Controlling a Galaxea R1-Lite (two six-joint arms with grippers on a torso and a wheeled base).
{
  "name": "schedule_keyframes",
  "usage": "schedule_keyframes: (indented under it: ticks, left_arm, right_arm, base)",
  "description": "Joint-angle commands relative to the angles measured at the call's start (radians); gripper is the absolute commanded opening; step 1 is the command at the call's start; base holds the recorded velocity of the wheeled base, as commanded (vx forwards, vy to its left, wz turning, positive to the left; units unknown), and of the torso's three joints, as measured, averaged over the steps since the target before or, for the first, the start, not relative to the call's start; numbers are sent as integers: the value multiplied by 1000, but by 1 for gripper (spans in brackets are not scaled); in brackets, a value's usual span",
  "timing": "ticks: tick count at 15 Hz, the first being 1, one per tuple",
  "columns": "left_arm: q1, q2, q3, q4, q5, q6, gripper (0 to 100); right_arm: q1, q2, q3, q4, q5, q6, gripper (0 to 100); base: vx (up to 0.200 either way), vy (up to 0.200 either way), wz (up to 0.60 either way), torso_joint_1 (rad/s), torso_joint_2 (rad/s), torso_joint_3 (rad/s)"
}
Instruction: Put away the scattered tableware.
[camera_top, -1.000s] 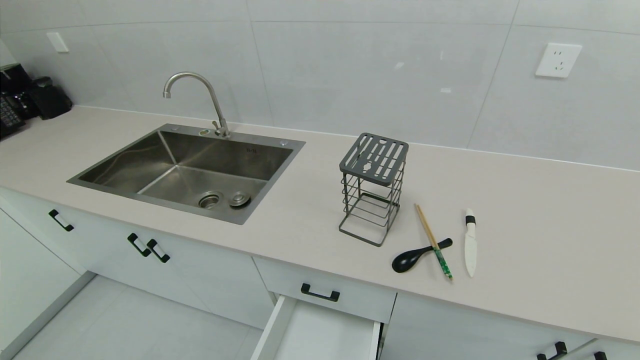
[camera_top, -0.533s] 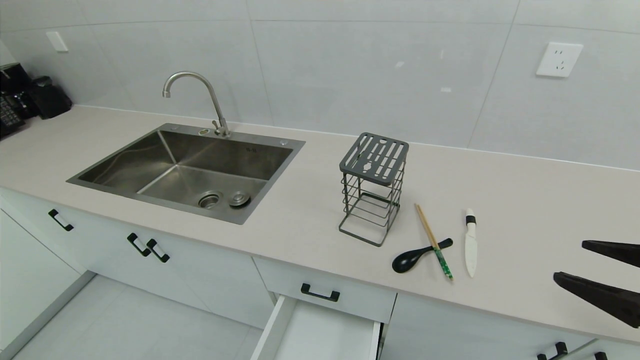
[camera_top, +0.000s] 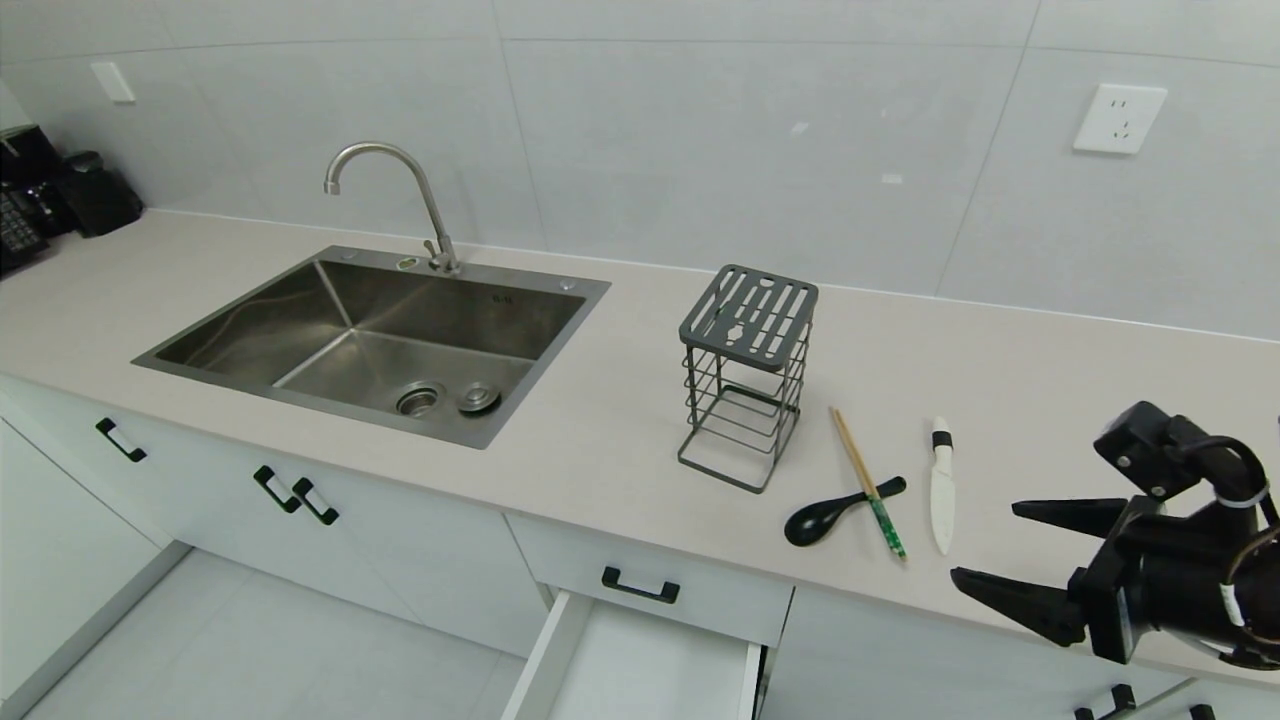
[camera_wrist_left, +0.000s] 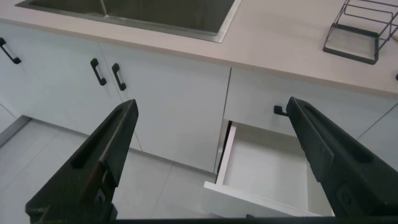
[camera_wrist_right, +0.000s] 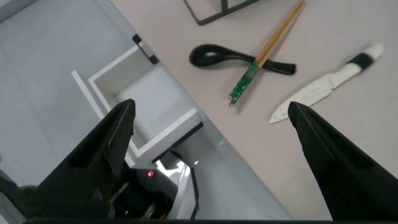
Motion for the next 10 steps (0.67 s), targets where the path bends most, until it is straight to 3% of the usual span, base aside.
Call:
schedule_keyframes:
  ticks: [1,5,7,10]
  left_arm:
    - [0,0,0,0,0,-1,100]
    - [0,0,0,0,0,-1,100]
    - [0,0,0,0,0,-1,100]
    - [0,0,0,0,0,-1,100]
  right_arm:
    - [7,85,-10,-2,-9,6,100]
    - [10,253,-98,-67,-19,23,100]
    - [13,312,-101,-139,-73,57,100]
    - [31,371,-148,-133,-139,63,100]
  base:
    - [0,0,0,0,0,0]
    - [0,0,0,0,0,0]
    - [0,0,0,0,0,0]
    - [0,0,0,0,0,0]
